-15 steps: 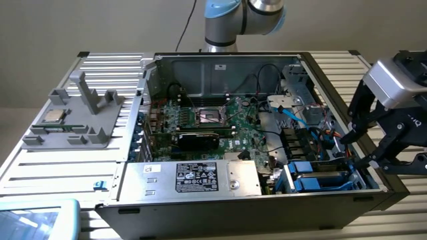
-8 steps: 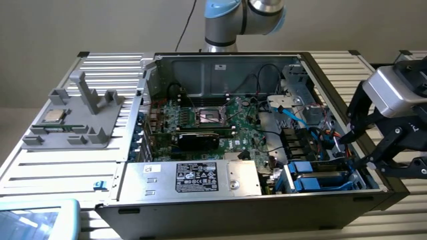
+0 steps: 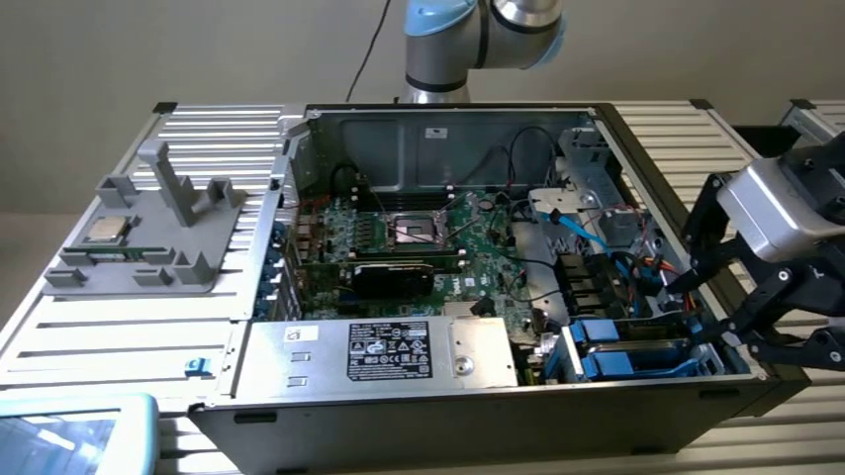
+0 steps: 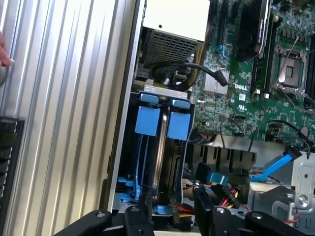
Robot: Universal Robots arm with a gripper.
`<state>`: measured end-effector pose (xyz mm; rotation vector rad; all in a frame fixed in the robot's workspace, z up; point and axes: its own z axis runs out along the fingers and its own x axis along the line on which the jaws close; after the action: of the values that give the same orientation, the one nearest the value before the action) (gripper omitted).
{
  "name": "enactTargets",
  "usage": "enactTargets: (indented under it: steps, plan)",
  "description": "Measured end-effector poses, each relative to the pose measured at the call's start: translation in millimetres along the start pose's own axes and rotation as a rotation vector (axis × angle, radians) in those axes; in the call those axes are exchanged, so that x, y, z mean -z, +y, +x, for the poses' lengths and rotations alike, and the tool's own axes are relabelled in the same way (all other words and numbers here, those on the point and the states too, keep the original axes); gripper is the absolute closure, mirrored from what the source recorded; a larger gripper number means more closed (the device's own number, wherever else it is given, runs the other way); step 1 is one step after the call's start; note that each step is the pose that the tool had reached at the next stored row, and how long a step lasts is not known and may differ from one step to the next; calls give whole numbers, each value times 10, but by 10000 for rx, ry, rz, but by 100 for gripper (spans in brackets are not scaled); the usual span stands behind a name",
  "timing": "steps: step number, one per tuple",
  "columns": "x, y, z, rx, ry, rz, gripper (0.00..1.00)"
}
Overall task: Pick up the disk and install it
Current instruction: 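Insert the first disk wire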
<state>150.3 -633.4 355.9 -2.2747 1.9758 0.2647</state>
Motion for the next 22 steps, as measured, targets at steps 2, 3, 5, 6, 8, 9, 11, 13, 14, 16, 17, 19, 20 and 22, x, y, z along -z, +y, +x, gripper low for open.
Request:
enactTargets:
  steps: [2,3,5,6,8,9,11,13,14,16,17,19,20,22]
  plan:
    - [-29,0,7,120,-9,-20,53]
    - [-41,1,9,188,-12,-31,53]
    - [-66,8,14,338,-14,-56,53]
    - [-74,13,15,435,-10,-76,53]
    - [-90,18,17,659,-6,-124,53]
    - [-94,19,18,778,-3,-142,53]
    - [-99,19,19,1013,11,-153,53]
    - [-101,19,20,1213,9,-153,53]
    - [-102,19,20,1262,-10,-148,53]
    - [-102,20,20,1277,-21,-148,53]
    - [-103,20,20,1279,-22,-148,53]
    - [-102,20,20,1284,-22,-149,53]
    - [-103,20,20,1287,-22,-150,53]
    - [-102,21,20,1311,-23,-160,53]
